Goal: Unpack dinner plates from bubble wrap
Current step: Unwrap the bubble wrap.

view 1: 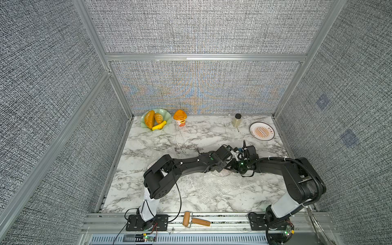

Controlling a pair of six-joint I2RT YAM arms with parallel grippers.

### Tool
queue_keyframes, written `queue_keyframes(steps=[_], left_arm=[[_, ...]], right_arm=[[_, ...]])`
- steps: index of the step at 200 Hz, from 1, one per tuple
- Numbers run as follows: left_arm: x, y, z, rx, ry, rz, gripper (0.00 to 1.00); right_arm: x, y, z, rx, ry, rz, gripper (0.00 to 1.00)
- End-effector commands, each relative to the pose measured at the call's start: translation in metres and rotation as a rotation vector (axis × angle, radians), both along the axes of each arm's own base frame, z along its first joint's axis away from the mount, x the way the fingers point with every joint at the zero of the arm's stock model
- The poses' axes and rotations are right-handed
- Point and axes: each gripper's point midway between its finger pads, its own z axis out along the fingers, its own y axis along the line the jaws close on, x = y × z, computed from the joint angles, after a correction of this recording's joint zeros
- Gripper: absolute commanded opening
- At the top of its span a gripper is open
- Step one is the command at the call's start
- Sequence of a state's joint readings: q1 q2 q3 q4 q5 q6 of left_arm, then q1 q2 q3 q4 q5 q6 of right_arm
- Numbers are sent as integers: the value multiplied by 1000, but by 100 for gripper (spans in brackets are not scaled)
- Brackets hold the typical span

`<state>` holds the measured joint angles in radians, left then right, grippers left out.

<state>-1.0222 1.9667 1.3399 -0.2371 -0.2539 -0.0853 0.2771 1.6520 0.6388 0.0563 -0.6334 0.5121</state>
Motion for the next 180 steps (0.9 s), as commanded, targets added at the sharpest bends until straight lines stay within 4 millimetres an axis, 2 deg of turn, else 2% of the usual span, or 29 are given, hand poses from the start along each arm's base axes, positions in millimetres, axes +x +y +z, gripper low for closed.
queue_keyframes(steps=[1, 22, 53, 73, 94, 123, 155, 161, 164, 180], left_arm=[[3, 0, 8, -42, 10, 10, 0], [3, 7, 7, -31, 5, 21, 0], [7, 7, 10, -38, 9, 34, 0], [16, 4, 33, -103, 2, 64, 0], [26, -2, 59, -166, -7, 83, 0], [46, -1, 79, -175, -43, 134, 0], [80, 7, 79, -172, -42, 191, 0], [86, 8, 84, -189, -42, 195, 0], [90, 9, 74, -175, -26, 199, 0], [107, 10, 64, -177, -1, 212, 6]], right_arm=[[-22, -24, -27, -139, 129, -68, 10], [-19, -26, -15, -123, 98, -89, 10], [-11, -18, 13, -68, 29, -76, 11], [-7, -20, 23, -87, 5, -73, 11], [-8, -13, 35, -43, -10, -47, 11], [-12, -9, 63, 3, -71, -36, 12], [-14, -25, 88, -69, -135, -80, 15], [-15, -29, 90, -84, -140, -91, 18], [-15, -30, 91, -91, -143, -96, 20], [-15, -38, 96, -124, -151, -115, 26]])
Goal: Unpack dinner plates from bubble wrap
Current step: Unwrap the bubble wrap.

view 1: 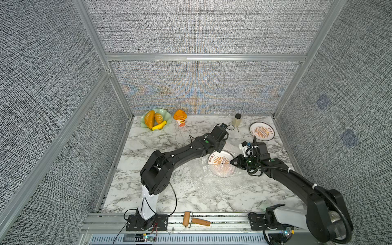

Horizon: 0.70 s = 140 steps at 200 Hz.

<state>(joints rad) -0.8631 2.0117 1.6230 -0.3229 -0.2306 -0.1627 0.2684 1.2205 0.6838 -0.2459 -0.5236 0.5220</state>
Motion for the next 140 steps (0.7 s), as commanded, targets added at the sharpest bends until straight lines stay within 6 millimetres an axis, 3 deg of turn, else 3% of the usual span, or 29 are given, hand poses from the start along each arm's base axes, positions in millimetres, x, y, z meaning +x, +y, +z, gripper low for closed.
queue_keyframes(steps=[1, 17, 29, 55, 80, 94, 119, 140], left_arm=[[15, 3, -11, -5, 46, 10, 6], [27, 5, -19, -9, 71, 16, 17], [37, 9, -26, -18, 87, 28, 31], [65, 26, -36, -24, 101, 106, 47], [95, 50, -42, -36, 159, 201, 55], [107, 62, -40, -70, 202, 230, 56], [107, 71, -11, -165, 212, 208, 59], [74, 59, 25, -306, 237, 93, 63]], right_arm=[[-7, -17, -5, -84, 39, -44, 26], [-6, -27, -3, -116, 43, -67, 36], [-4, -36, -1, -134, 44, -94, 45], [8, -53, 7, -106, 25, -162, 72], [20, -61, 10, -50, 32, -197, 90], [26, -67, 8, -16, 48, -219, 93], [34, -69, 9, 29, 38, -221, 99], [38, -68, 15, 5, 12, -206, 99]])
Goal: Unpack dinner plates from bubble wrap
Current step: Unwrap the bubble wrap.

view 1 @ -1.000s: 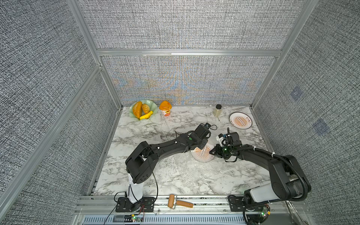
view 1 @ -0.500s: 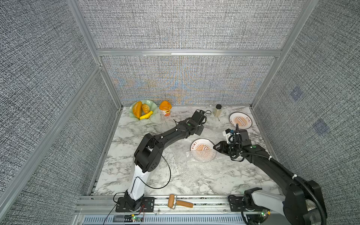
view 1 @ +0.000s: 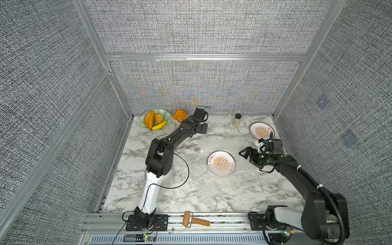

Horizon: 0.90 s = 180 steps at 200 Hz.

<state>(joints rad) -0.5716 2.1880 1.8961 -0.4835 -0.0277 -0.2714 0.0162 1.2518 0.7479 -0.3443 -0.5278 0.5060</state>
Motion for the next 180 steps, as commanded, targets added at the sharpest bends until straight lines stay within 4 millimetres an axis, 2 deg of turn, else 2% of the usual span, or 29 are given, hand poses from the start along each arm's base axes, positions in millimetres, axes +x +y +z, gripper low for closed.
queue_keyframes(steps=[1, 8, 9, 14, 26, 32, 44, 63, 86, 89, 98, 127, 139, 180], left_arm=[[-35, -22, 40, -194, 25, -125, 63], [-49, -22, 44, -236, 42, -138, 64], [-50, -22, 52, -249, 32, -141, 64], [-62, -19, 58, -283, 36, -153, 64], [-87, -14, 72, -356, 17, -175, 69], [-102, -9, 73, -379, 14, -186, 70], [-128, -4, 85, -437, -37, -243, 72], [-164, 4, 81, -431, -85, -315, 75], [-193, 6, 46, -399, 11, -357, 77], [-196, 5, 42, -404, 31, -365, 77], [-205, 1, 27, -419, 111, -384, 78], [-222, -9, -21, -417, 311, -405, 81], [-229, -15, -30, -446, 337, -441, 99], [-238, -30, -57, -453, 423, -477, 99]], right_arm=[[7, 7, 14, 13, -45, 33, 99], [8, 8, 17, -3, -49, 42, 99], [8, 9, 17, -6, -48, 43, 99], [9, 10, 20, -21, -54, 48, 99], [10, 22, 25, -40, -75, 91, 99], [10, 29, 27, -43, -81, 112, 99], [14, 39, 23, -39, -68, 137, 99], [24, 51, 18, 4, -57, 160, 97], [39, 55, 7, 18, -30, 157, 96], [48, 57, 16, 22, -55, 158, 96], [55, 59, 15, 29, -51, 158, 96], [71, 64, 11, 38, -42, 158, 96], [75, 65, 7, 37, -32, 162, 96], [79, 69, -2, 47, -11, 179, 99]])
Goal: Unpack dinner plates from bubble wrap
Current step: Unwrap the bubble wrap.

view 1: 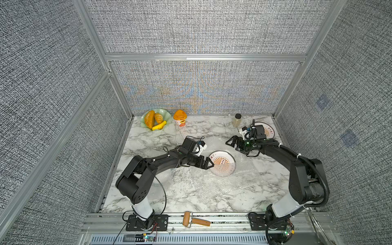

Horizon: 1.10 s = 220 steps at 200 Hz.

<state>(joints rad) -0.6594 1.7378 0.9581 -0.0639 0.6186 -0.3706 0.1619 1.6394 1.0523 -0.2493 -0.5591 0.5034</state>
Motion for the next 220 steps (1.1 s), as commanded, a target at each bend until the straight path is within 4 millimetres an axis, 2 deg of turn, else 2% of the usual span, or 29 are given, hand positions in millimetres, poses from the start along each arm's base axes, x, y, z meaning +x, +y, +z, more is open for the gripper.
queue_keyframes(steps=[1, 19, 37, 77, 103, 166, 220], left_arm=[[-6, -14, -1, -53, 23, -51, 99], [-10, -17, -12, -36, 40, -67, 99], [-16, -23, -9, -49, 49, -101, 99], [-35, -24, 14, -65, 25, -129, 99], [-58, -28, 23, -102, 38, -173, 99], [-101, -39, -9, -65, 107, -258, 99], [-122, -37, -29, -11, 139, -291, 99]], right_arm=[[2, 5, 1, 22, 3, 15, 99], [7, 5, 2, 20, -2, 12, 99], [16, 6, 2, 19, -1, 15, 99], [32, 10, 0, 33, 6, 7, 99], [41, 13, -4, 46, 13, 8, 99], [54, 15, -6, 71, 27, 0, 99], [76, 10, -31, 93, 83, -52, 99]])
